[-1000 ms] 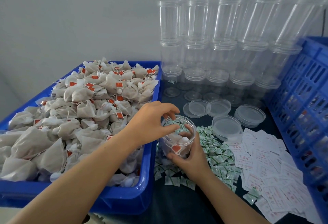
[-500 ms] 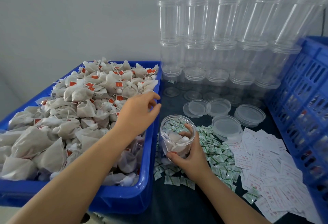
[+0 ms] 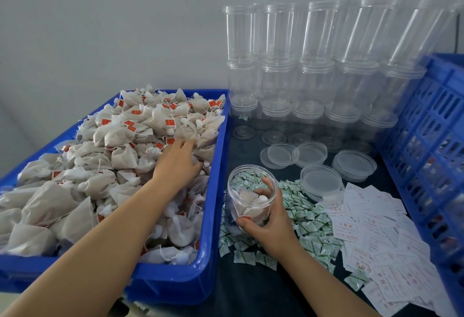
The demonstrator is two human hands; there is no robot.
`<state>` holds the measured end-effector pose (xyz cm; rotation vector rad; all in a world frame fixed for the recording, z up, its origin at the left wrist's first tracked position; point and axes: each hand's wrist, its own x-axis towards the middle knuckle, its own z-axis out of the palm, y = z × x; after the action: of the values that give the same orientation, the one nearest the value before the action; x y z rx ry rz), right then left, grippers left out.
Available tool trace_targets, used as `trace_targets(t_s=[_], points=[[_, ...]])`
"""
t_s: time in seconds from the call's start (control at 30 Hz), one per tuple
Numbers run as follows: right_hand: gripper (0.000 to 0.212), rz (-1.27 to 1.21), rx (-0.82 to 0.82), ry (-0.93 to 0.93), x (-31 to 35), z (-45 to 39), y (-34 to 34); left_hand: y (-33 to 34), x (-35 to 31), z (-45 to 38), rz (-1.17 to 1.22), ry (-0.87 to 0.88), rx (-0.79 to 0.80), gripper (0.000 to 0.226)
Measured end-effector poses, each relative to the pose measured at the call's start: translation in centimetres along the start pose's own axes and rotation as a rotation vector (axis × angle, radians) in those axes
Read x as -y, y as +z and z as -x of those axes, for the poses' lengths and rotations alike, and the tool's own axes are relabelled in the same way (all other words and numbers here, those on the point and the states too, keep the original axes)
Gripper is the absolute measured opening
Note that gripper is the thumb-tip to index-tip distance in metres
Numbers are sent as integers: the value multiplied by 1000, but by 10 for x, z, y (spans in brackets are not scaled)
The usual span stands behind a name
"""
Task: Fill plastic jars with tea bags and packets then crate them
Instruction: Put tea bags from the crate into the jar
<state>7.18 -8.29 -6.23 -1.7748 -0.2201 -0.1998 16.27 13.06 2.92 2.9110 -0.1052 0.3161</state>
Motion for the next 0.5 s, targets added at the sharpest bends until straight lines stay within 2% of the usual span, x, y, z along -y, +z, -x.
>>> trace_targets(t_s=[0.1,0.27,0.43,0.5], points=[[85,0,2,1,0,0,0,6,5,-1,-115,-28,123,64],[86,2,1,-2,0,0,0,10,2,0,-334,17,187,42],[86,-6,6,-5,1,0,0,6,-3,1,-377,47,205,38],[86,-13,7,-6,1,0,0,3,-4,2,-397,52,257,37]])
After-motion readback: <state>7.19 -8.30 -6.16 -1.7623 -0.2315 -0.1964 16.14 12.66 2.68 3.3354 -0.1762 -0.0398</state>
